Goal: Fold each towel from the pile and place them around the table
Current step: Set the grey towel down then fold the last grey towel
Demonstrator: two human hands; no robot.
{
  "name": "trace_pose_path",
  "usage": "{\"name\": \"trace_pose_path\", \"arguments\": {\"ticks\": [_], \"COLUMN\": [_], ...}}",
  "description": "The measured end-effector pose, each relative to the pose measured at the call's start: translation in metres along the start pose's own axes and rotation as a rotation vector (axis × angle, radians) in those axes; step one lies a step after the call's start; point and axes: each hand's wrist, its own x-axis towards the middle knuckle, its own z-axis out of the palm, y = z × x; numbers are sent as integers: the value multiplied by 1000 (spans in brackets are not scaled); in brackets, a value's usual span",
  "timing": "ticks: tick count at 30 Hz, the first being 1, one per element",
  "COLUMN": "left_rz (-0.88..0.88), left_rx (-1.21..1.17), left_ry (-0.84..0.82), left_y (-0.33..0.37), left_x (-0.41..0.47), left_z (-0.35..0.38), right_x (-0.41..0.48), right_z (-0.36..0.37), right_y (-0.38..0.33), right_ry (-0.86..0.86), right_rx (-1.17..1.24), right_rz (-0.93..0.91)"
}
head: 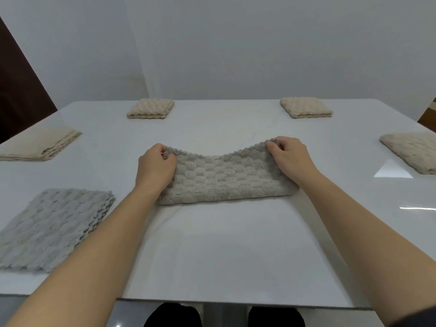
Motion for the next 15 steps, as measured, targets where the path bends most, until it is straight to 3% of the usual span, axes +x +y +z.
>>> {"name": "trace_pose_path", "arguments": {"ticks": [8,15], "left_rz": [-24,90], "left_rx": [219,325], "left_ry": [74,128], "left_y": [-12,-17], "left_x": [24,18], "left_z": [19,25], "right_x": [18,18], "right_z": [20,28], "right_y": [23,23], "right_ry": [61,151], "right_rx": [-175,-413], "right_rz": [60,38]}}
